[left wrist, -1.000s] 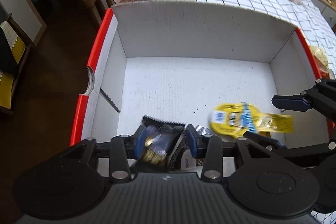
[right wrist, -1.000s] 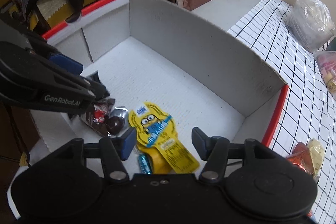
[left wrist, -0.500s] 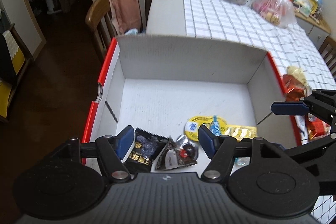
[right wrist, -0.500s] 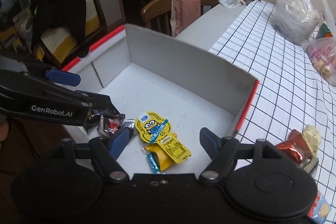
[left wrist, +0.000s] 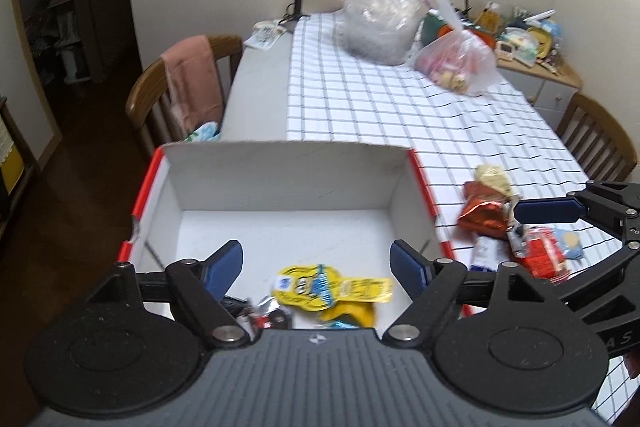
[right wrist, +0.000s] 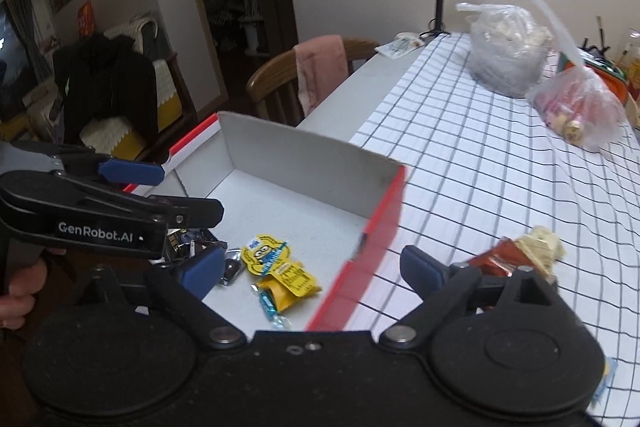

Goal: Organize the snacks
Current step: 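Move both grippers back over the remaining snack pile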

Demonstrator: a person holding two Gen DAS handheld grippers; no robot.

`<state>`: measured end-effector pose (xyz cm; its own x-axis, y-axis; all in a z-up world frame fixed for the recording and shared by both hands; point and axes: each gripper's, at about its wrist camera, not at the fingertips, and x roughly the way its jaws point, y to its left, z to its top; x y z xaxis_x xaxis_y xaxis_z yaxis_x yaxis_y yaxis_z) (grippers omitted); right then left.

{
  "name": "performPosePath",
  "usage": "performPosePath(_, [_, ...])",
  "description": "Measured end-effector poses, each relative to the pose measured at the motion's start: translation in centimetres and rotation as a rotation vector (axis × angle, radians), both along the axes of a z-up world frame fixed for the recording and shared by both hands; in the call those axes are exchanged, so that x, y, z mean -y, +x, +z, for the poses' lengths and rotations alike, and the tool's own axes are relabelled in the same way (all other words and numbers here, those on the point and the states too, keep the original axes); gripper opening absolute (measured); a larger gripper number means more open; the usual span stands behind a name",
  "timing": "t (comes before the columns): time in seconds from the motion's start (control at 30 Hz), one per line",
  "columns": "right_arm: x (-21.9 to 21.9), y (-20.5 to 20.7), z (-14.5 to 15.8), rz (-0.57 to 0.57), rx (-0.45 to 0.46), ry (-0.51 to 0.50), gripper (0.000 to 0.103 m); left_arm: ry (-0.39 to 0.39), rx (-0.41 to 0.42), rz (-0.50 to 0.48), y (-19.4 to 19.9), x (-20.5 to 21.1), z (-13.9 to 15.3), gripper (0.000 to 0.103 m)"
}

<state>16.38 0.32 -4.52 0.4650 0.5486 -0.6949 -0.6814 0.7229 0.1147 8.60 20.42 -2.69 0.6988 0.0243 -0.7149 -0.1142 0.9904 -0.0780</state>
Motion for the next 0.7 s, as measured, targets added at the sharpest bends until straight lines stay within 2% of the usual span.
performPosePath(0.07, [1.5, 0.0, 0.4, -0.018, 0.009, 0.013, 0.097, -0.007, 0.011, -0.010, 0.1, 0.9, 0.2, 0.081])
performPosePath(0.1, [2.3, 0.1, 0.5, -0.033, 0.013, 0.016, 0.102, -0.012, 0.016, -0.016, 0.1, 1.4, 0.2, 0.081])
performPosePath(0.43, [11.6, 1.2, 1.1, -0.155, 0.049, 0.029, 0.103, -0.085, 0.042, -0.070, 1.0, 6.9, 0.5, 0.083])
performPosePath(0.7, [17.8, 1.8, 0.1, -0.203, 0.033, -0.013, 0.103, -0.059, 0.025, -0.145, 2.5, 13.5, -0.3, 0.083])
